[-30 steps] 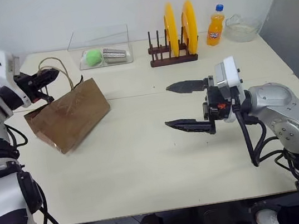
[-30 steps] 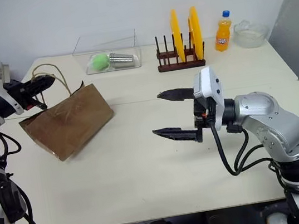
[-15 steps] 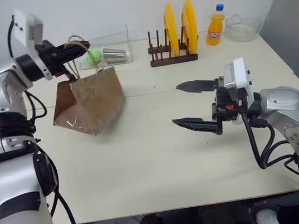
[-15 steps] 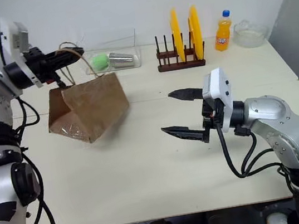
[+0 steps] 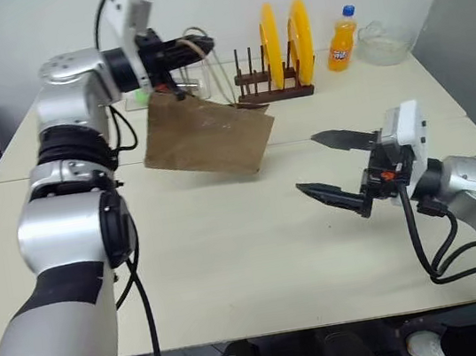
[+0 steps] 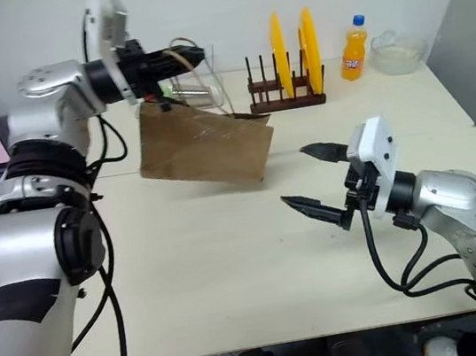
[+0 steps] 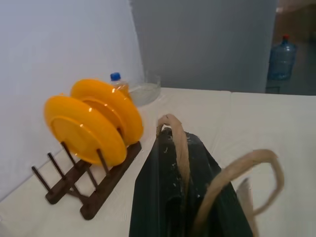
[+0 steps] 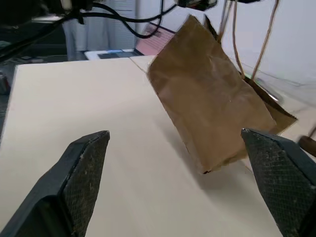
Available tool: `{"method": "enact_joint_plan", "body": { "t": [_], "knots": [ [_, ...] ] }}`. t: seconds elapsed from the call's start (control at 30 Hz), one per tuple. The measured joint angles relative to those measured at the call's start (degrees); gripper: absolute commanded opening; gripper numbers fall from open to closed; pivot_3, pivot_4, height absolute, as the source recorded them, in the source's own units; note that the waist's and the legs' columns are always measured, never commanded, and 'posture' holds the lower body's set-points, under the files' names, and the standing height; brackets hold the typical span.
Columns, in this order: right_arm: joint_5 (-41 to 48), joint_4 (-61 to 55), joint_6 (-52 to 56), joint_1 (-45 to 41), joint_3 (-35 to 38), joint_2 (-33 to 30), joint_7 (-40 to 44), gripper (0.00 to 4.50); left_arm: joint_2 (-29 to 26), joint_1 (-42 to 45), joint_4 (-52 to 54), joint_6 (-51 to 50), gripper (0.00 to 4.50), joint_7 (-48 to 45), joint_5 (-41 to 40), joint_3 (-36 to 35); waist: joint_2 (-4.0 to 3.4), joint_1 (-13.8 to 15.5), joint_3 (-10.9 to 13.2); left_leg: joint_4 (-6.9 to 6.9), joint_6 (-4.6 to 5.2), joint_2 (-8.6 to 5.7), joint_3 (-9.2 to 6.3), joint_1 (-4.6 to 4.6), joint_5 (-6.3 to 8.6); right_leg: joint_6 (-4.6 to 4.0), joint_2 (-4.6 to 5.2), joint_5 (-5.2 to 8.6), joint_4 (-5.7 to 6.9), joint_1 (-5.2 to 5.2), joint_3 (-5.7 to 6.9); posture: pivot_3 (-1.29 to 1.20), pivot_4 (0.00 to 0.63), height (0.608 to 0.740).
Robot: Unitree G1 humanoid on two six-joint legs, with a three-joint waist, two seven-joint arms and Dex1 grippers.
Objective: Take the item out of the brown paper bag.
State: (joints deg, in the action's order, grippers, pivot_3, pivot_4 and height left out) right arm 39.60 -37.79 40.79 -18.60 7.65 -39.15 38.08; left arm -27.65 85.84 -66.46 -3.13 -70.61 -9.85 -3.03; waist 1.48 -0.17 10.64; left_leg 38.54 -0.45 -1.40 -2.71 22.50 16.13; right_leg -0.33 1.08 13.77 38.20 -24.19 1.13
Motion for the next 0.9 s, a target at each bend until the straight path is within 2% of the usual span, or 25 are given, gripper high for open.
{"method": "enact_joint_plan", "body": {
  "t": [0.13, 0.43, 0.9],
  "knots": [
    [0.9, -3.7, 2.9, 3.6, 4.3, -0.9, -4.8, 4.50, 4.0, 1.4, -3.8, 2.6, 0.02, 1.7, 0.9, -0.1, 0.01, 0.0, 0.0, 0.29, 0.02, -0.01, 0.03, 0.24, 0.01, 0.05, 0.01, -0.02, 0.10, -0.10, 0.00, 0.00, 0.150, 0.740],
    [2.6, -10.9, 5.5, 10.5, 11.4, -3.1, -11.1, 4.50, 8.1, 4.4, -8.2, 6.1, 0.02, 4.2, 1.9, -1.7, 0.09, 0.0, 0.1, 0.40, 0.03, -0.03, 0.00, 0.19, 0.01, 0.34, 0.01, 0.15, 0.47, -0.17, 0.01, 0.00, 0.150, 0.740],
    [8.9, -15.2, 8.5, 12.3, 13.7, -3.7, -17.8, 4.50, 12.9, 4.3, -9.5, 7.4, 0.02, 6.3, 4.8, -1.9, 0.09, -0.2, 0.1, 0.39, 0.03, -0.03, 0.14, 0.07, 0.01, 0.36, -0.01, 0.16, 0.60, -0.16, -0.15, 0.00, 0.150, 0.740]
  ]
}}
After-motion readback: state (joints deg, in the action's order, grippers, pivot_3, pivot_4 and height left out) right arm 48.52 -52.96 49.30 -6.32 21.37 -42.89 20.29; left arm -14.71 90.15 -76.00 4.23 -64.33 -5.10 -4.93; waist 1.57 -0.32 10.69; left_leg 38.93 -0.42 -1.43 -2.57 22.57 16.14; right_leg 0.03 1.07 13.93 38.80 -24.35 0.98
